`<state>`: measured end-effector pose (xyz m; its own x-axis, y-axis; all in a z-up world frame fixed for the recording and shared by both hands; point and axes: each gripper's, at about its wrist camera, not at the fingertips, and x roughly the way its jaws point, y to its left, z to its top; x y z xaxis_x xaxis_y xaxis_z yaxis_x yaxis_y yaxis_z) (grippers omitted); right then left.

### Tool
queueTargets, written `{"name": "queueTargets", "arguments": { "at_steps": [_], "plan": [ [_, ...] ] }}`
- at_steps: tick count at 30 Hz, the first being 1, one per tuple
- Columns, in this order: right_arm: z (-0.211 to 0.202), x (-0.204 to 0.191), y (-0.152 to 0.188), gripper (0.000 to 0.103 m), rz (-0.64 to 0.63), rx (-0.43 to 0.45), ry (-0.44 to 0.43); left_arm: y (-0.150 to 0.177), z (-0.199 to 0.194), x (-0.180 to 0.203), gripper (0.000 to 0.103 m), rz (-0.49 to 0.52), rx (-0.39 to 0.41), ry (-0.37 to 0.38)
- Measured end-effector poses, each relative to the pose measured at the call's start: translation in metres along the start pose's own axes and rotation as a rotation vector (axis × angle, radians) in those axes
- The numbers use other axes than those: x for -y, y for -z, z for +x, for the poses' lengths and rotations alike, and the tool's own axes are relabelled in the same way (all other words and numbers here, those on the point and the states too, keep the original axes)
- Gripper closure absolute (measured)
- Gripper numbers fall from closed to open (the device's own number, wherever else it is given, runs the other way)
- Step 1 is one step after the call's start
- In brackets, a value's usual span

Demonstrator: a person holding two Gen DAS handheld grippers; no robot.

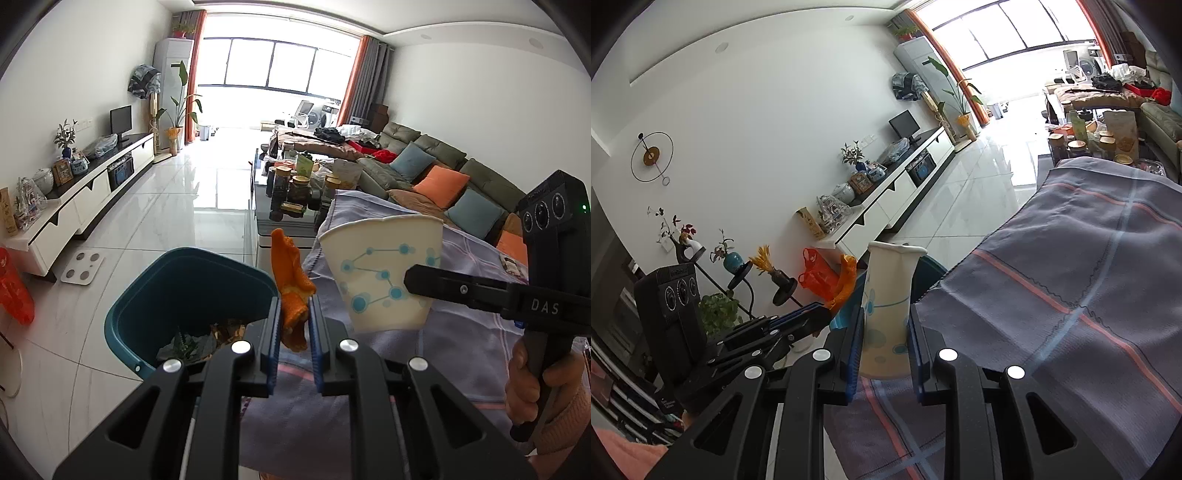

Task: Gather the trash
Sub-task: 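Carry the orange peel and white paper cup over the teal bin with both tools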

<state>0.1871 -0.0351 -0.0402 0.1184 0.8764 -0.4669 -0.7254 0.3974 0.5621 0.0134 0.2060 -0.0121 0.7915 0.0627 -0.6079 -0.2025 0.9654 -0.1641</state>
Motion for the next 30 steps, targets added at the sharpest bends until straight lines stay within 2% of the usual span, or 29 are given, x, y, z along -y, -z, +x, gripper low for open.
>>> {"name": "queueTargets", "arguments": {
  "at_steps": [30],
  "plan": [
    [0.038, -0.01, -0.014, 0.081, -0.036, -0.06, -0.008, -0.001, 0.009, -0.011, 0.088, -0.046, -0.001, -0.063]
  ]
}}
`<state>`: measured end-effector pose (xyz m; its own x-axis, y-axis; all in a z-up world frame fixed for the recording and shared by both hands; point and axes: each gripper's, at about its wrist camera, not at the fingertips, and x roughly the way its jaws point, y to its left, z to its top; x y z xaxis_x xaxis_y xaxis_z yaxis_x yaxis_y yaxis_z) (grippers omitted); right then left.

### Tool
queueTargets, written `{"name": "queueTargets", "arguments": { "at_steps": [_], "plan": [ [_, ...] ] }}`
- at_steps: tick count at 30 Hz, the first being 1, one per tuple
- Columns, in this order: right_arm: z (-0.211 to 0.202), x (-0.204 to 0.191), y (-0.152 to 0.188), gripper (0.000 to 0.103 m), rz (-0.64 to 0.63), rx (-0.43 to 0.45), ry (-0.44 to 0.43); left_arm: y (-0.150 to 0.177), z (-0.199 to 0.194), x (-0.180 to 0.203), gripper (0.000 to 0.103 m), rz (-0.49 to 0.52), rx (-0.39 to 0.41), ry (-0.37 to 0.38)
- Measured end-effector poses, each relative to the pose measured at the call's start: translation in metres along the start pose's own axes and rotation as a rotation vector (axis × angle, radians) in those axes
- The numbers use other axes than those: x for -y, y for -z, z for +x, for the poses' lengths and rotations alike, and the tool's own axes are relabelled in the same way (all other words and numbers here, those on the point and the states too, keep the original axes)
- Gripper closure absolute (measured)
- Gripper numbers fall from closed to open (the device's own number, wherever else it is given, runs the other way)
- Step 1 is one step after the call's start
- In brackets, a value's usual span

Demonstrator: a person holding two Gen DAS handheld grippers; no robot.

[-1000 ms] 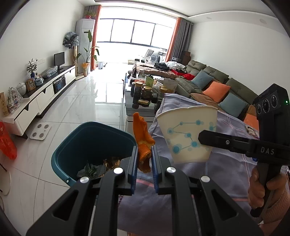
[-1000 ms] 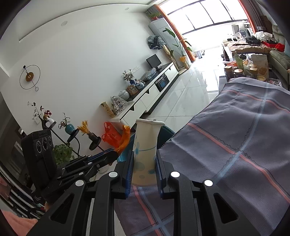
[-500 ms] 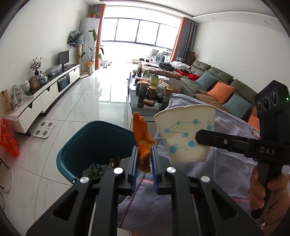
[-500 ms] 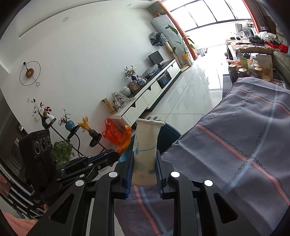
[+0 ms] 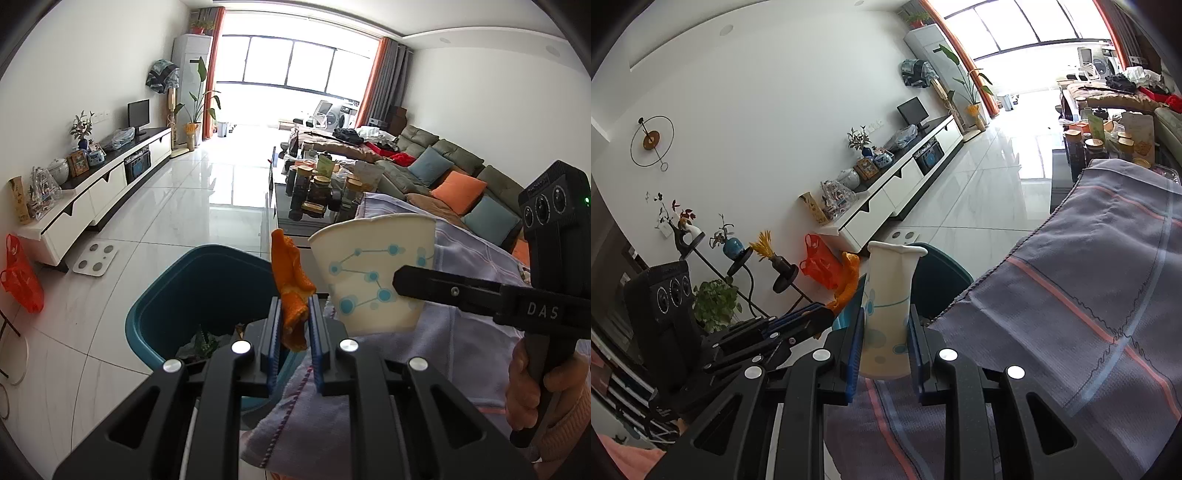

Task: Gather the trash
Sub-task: 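Carry the orange peel and white paper cup over the teal bin with both tools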

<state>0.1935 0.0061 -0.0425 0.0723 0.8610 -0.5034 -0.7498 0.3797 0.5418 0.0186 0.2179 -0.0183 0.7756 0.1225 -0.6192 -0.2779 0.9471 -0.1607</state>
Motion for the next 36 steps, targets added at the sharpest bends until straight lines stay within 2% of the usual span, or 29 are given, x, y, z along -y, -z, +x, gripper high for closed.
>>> {"name": "queueTargets", "arguments": {
  "at_steps": [36],
  "plan": [
    [0.045, -0.014, -0.012, 0.08, -0.012, -0.075, 0.036, -0.001, 0.025, -0.013, 0.088, -0.065, -0.029, -0.05]
  ]
}}
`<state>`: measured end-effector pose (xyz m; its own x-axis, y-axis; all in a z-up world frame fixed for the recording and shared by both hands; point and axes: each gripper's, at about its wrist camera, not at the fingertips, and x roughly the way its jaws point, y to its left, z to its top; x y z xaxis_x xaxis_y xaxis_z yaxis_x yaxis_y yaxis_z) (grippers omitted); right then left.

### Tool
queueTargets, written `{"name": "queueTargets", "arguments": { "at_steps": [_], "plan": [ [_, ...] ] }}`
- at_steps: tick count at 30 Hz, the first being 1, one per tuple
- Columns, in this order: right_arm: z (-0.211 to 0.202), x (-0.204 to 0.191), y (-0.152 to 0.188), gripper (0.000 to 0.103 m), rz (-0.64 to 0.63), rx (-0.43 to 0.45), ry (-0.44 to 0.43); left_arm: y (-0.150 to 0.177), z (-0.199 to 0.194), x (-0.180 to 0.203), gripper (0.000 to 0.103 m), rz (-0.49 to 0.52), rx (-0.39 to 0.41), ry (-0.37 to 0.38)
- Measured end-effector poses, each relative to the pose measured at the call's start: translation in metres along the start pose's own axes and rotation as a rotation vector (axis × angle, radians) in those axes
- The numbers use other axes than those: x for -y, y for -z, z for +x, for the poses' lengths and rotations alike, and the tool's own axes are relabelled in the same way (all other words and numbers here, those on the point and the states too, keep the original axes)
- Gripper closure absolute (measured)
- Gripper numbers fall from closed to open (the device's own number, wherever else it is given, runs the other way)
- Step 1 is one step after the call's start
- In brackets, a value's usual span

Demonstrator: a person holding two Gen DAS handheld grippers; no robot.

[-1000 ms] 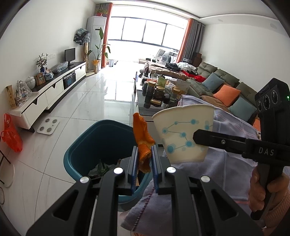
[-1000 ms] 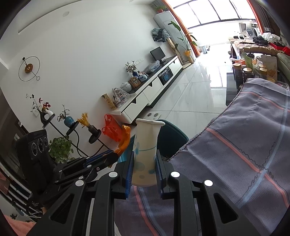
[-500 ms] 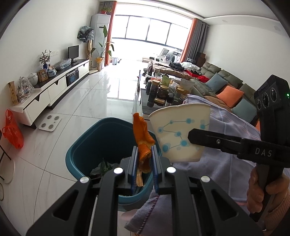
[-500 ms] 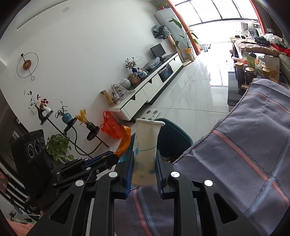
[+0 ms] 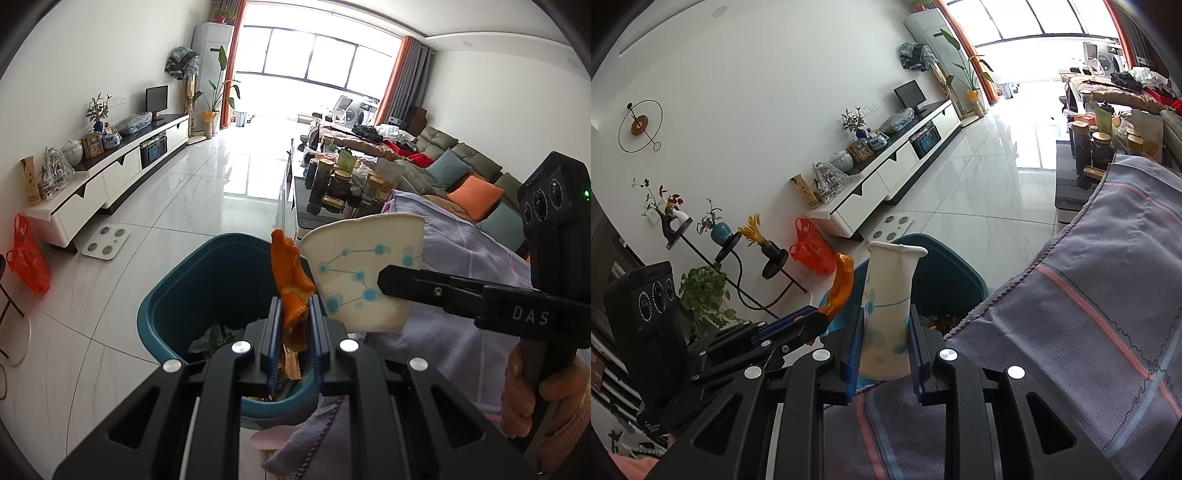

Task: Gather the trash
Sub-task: 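Carry the orange peel and white paper cup over the teal bin with both tools, then open both tools to drop the peel and cup into the bin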

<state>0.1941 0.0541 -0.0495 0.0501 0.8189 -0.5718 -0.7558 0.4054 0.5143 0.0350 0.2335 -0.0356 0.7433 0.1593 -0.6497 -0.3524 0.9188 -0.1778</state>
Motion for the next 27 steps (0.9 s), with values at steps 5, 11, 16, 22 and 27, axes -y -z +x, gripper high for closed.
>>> {"name": "queueTargets", "arguments": {
  "at_steps": [5, 11, 16, 22, 27],
  "plan": [
    [0.008, -0.003, -0.001, 0.08, -0.004, -0.014, 0.013, 0.0, 0.007, -0.004, 0.088, -0.011, -0.012, -0.004],
    [0.018, -0.005, -0.004, 0.08, 0.003, -0.032, 0.032, 0.0, 0.015, -0.007, 0.088, -0.019, -0.025, -0.007],
    [0.024, -0.008, -0.006, 0.08, 0.003, -0.046, 0.046, 0.001, 0.02, -0.012, 0.087, -0.03, -0.036, -0.009],
    [0.036, -0.014, -0.009, 0.08, 0.006, -0.067, 0.067, 0.002, 0.03, -0.017, 0.087, -0.044, -0.056, -0.017],
    [0.047, -0.016, -0.01, 0.08, 0.004, -0.087, 0.081, 0.002, 0.038, -0.022, 0.087, -0.057, -0.071, -0.012]
  ]
}}
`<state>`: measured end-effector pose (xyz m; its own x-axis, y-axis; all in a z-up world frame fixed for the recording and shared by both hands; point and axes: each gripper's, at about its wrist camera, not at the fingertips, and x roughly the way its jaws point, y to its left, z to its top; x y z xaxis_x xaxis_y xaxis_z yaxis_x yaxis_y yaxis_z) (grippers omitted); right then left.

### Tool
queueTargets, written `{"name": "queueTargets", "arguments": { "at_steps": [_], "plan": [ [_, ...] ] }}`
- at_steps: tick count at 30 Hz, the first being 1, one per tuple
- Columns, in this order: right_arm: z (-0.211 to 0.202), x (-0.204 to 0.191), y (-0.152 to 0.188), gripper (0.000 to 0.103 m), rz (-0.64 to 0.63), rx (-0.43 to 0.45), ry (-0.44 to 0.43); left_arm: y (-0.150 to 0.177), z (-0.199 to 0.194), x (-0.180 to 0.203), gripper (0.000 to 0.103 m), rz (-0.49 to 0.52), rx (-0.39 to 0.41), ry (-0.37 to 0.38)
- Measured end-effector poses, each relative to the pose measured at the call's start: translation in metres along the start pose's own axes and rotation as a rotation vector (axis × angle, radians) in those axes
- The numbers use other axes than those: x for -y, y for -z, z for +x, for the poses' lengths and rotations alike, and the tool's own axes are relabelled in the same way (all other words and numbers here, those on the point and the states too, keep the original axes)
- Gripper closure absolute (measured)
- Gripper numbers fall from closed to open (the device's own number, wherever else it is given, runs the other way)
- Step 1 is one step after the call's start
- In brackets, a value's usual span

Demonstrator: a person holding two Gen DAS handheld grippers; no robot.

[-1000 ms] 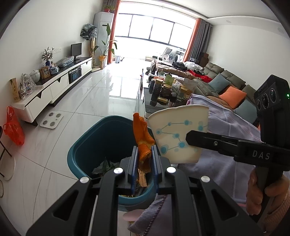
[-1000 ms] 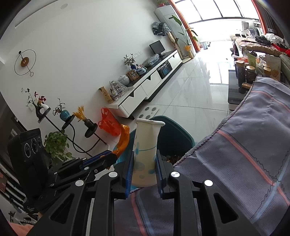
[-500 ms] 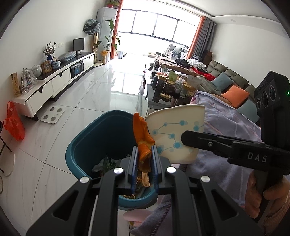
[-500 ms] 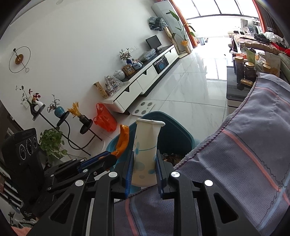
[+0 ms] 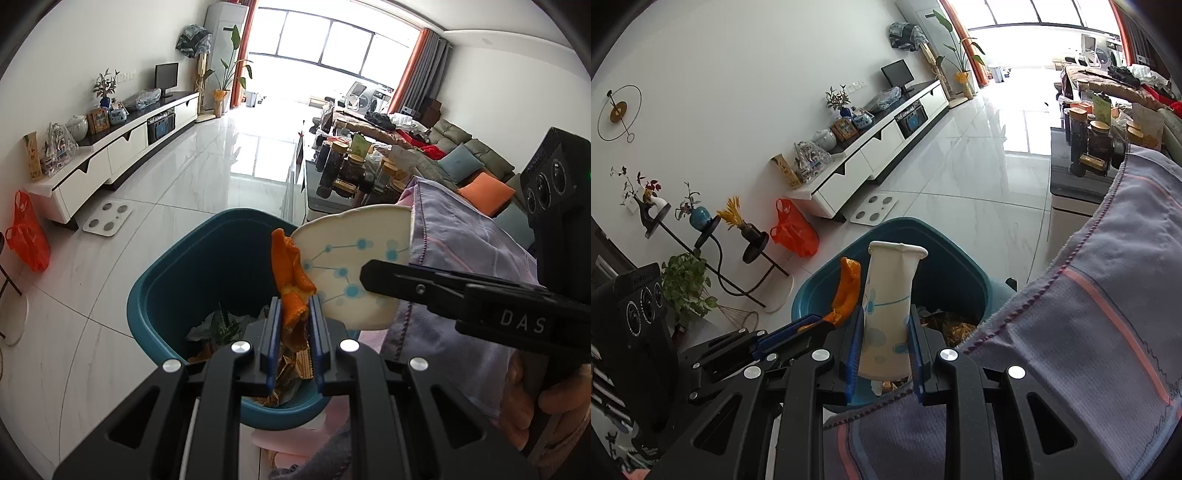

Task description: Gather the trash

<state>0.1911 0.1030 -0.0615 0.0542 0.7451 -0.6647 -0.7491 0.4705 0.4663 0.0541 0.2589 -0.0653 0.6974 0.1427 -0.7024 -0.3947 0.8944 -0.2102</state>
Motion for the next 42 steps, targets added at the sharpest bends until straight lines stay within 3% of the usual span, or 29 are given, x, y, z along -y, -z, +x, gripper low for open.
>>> {"name": "queueTargets", "arguments": {
  "at_steps": [5, 7, 9, 13, 26, 30, 37, 42],
  "plan": [
    [0.007, 0.004, -0.002, 0.078, 0.011, -0.013, 0.014, 0.0, 0.011, -0.003, 0.086, -0.011, -0.013, 0.0],
    [0.008, 0.005, -0.002, 0.078, 0.017, -0.014, 0.014, 0.001, 0.014, -0.005, 0.082, -0.015, -0.013, 0.003],
    [0.007, 0.007, -0.001, 0.078, 0.017, -0.014, 0.015, 0.002, 0.017, -0.007, 0.071, -0.026, -0.015, -0.001],
    [0.003, 0.008, 0.001, 0.077, 0.019, -0.009, 0.012, 0.005, 0.017, -0.008, 0.068, -0.029, -0.014, -0.008],
    [-0.054, 0.017, 0.02, 0.042, 0.005, 0.103, 0.016, 0.02, -0.032, 0.008, 0.027, 0.024, 0.106, 0.0],
    [-0.086, 0.019, 0.036, 0.032, -0.007, 0.161, 0.025, 0.031, -0.057, 0.019, 0.004, 0.048, 0.177, 0.014],
    [-0.147, 0.021, 0.085, 0.004, -0.054, 0.282, 0.152, 0.044, -0.084, 0.053, 0.004, 0.092, 0.245, 0.075],
    [-0.191, 0.031, 0.127, 0.004, -0.041, 0.379, 0.326, 0.053, -0.092, 0.09, 0.004, 0.128, 0.293, 0.105]
  ]
}}
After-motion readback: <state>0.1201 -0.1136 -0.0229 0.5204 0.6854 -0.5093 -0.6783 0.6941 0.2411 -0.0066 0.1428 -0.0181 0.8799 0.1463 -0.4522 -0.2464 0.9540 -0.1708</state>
